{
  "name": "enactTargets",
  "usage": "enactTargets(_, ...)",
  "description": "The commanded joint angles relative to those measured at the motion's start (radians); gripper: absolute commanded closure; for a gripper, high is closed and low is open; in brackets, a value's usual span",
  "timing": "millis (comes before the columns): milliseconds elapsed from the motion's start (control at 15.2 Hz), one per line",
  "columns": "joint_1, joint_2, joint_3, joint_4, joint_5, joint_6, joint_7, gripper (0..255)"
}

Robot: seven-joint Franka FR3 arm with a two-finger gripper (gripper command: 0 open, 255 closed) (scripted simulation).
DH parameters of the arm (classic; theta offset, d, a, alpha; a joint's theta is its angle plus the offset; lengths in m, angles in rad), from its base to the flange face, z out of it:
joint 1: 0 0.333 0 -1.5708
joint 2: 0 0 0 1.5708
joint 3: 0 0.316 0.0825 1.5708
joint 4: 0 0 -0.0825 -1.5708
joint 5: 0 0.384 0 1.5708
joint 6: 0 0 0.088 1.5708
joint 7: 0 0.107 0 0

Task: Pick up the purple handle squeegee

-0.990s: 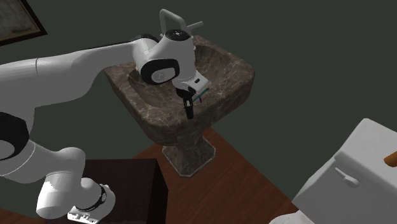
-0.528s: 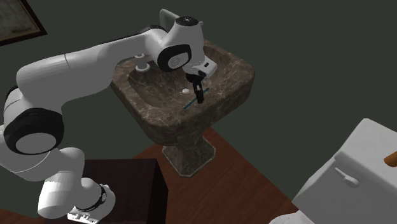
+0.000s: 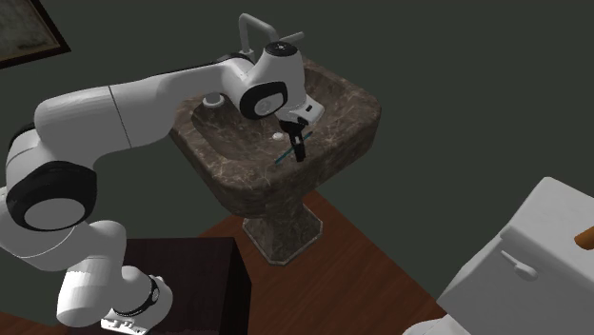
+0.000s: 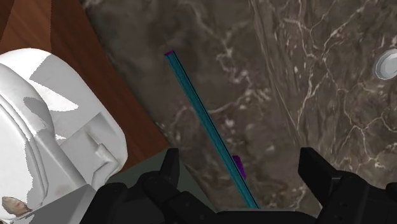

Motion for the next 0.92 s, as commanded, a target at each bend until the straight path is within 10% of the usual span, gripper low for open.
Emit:
enactTargets(0, 0.000, 0.001, 0.000, -0.007, 0.000, 0.008, 0.000, 0)
enactTargets(66, 0.000, 0.001, 0.000, -0.005, 0.000, 0.007, 0.001, 255)
enactTargets(858, 0.001, 0.004, 0.000, 0.037, -0.002, -0.033, 0.003, 255)
